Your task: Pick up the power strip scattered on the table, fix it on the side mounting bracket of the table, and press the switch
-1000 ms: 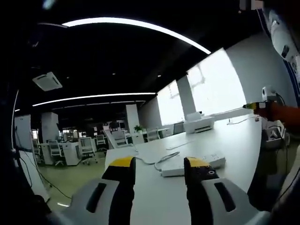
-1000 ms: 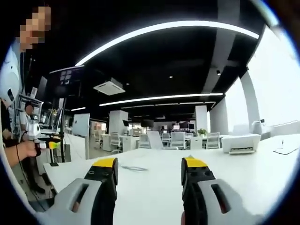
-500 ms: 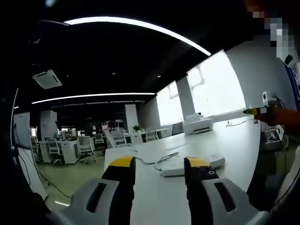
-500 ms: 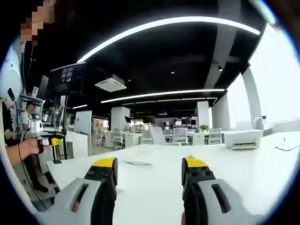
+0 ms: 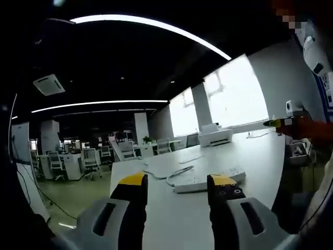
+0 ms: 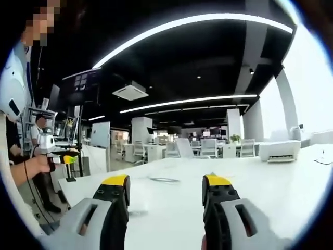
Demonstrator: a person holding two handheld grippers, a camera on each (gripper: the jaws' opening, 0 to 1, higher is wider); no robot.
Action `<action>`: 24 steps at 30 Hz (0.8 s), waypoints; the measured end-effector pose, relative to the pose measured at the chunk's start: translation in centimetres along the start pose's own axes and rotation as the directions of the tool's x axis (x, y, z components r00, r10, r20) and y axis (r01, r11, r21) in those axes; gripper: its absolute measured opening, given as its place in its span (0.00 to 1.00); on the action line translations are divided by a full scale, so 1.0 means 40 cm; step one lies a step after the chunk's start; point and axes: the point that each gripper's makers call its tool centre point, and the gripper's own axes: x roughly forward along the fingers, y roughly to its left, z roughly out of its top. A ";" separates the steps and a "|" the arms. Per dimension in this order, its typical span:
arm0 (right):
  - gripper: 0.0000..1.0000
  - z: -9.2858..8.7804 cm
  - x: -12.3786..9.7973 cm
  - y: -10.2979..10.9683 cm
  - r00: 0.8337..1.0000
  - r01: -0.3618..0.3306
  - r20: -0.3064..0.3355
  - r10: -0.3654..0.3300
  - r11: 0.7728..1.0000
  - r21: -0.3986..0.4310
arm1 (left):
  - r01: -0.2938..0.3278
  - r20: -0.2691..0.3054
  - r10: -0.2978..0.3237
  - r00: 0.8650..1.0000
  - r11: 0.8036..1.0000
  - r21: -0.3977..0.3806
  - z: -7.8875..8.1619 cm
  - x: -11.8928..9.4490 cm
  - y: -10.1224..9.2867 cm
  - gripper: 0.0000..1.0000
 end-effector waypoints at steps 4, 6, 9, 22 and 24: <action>0.52 -0.003 0.004 0.008 1.000 -0.010 -0.004 0.010 1.000 0.004 | -0.006 0.007 0.006 1.000 1.000 -0.003 0.007 -0.002 0.003 0.50; 0.52 -0.004 0.008 0.014 1.000 -0.017 -0.006 0.017 1.000 0.007 | -0.007 0.010 0.008 1.000 1.000 -0.007 0.010 -0.002 0.005 0.50; 0.53 -0.005 0.016 0.031 0.999 -0.036 -0.010 0.036 0.999 0.008 | -0.009 0.011 0.009 1.000 1.000 -0.010 0.009 -0.004 0.007 0.51; 0.55 -0.033 0.055 0.097 0.993 -0.112 -0.032 0.112 0.993 0.028 | -0.011 -0.003 0.011 1.000 1.000 -0.018 -0.002 -0.010 0.006 0.51; 0.55 -0.036 0.060 0.103 0.993 -0.114 -0.032 0.115 0.993 0.031 | -0.014 -0.005 0.013 1.000 1.000 -0.020 -0.003 -0.011 0.007 0.50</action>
